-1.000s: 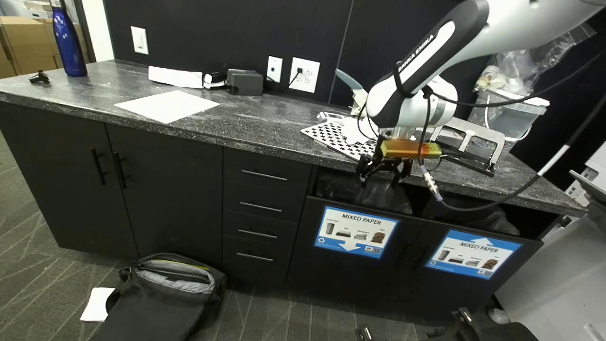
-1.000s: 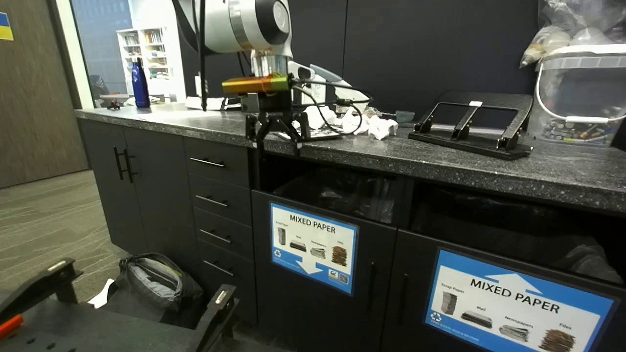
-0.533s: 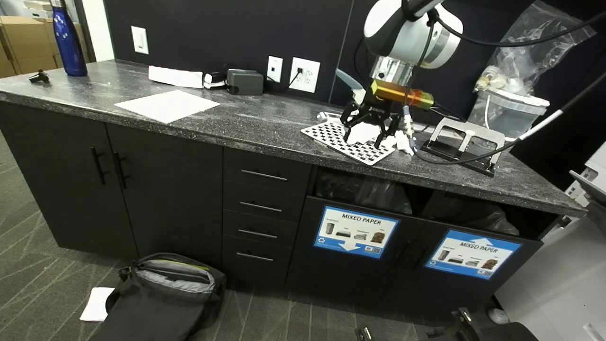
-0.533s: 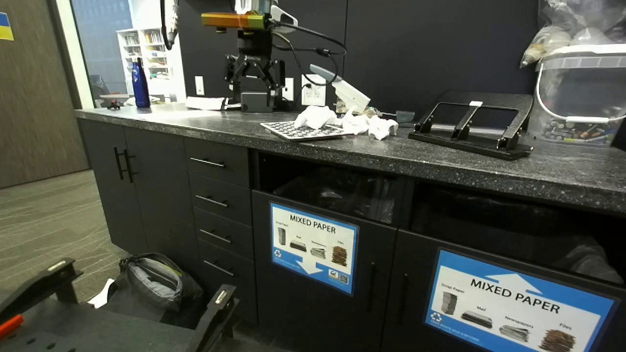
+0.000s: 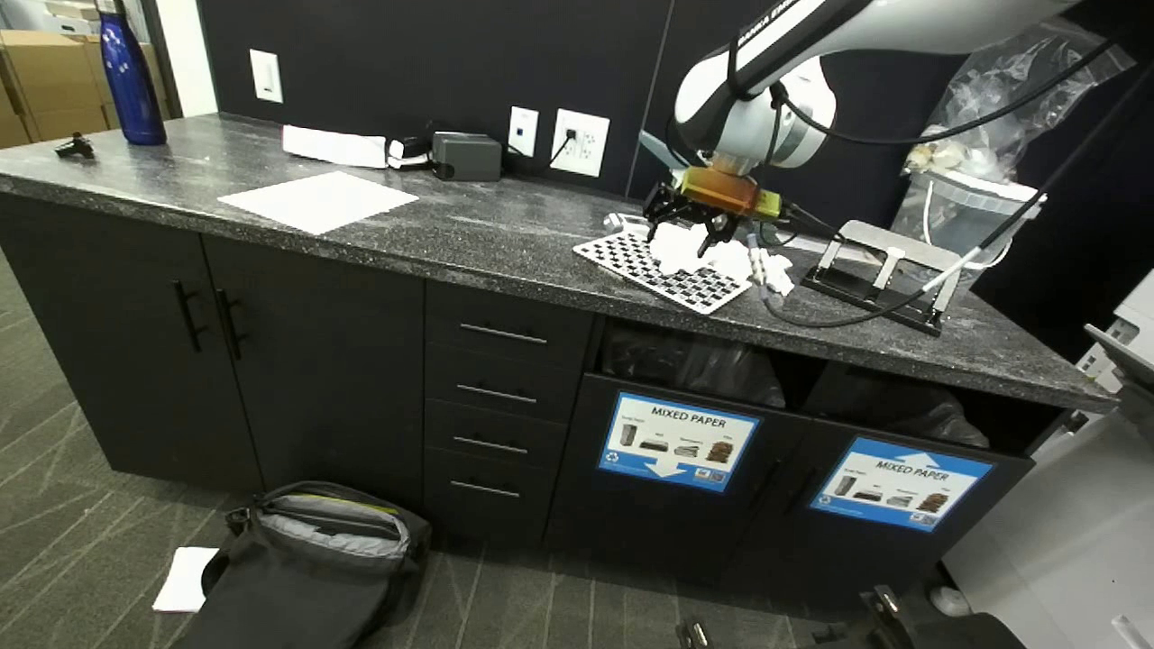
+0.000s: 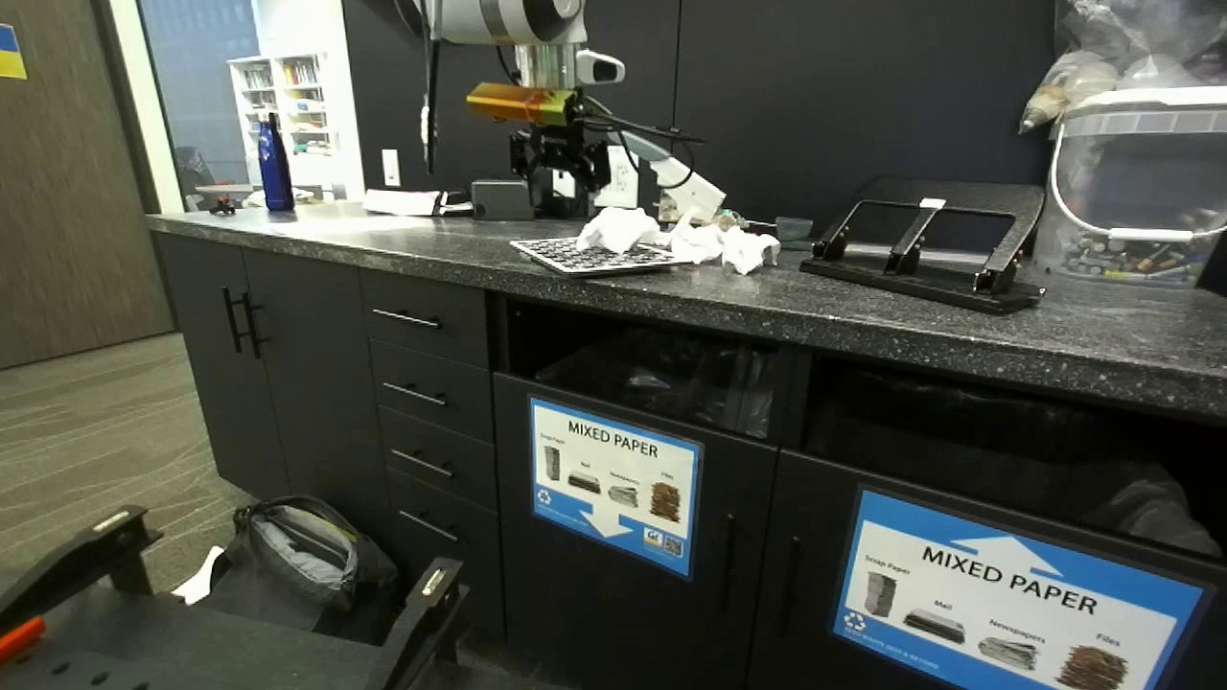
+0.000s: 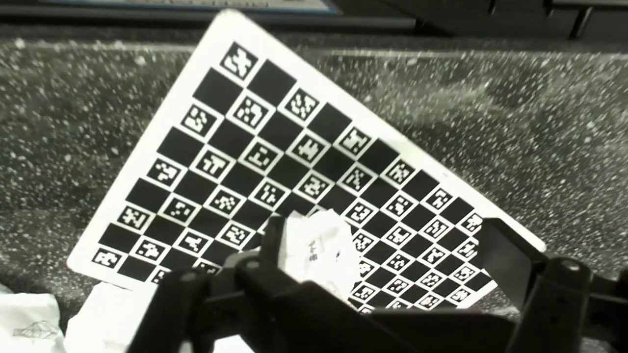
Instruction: Pick up all the papers from the counter and throw them in the bin
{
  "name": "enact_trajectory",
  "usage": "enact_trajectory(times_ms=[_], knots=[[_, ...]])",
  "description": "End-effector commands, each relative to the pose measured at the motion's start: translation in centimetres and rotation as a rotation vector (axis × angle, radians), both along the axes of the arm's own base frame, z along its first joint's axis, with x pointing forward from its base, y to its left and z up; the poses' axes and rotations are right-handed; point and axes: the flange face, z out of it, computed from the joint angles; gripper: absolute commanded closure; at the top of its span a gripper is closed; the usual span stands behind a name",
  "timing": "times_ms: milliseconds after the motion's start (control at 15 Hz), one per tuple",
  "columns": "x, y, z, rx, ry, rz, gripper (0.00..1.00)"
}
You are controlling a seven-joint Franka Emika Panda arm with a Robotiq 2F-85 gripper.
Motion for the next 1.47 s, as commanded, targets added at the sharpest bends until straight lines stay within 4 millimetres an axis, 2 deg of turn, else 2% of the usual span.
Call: enact_trajectory(times_ms=[0, 267, 467, 533, 667, 1133, 1267, 1400], knots=[[5.2, -1.3, -1.7, -0.066, -0.101, -0.041, 0.0], [7.8, -3.1, -4.3, -0.172, -0.112, -0.059, 0.0], [8.6, -4.0, -6.5, -0.195, -0.08, -0.053, 0.0], [8.9, -4.1, -7.1, -0.194, -0.075, -0.048, 0.25], [9.4, -4.2, -7.3, -0.192, -0.066, -0.044, 0.33], [9.8, -4.0, -6.2, -0.226, -0.037, -0.028, 0.88], [9.3, -4.0, -5.6, -0.252, -0.019, -0.006, 0.94], [8.5, -3.7, -5.1, -0.279, 0.003, 0.024, 0.94]])
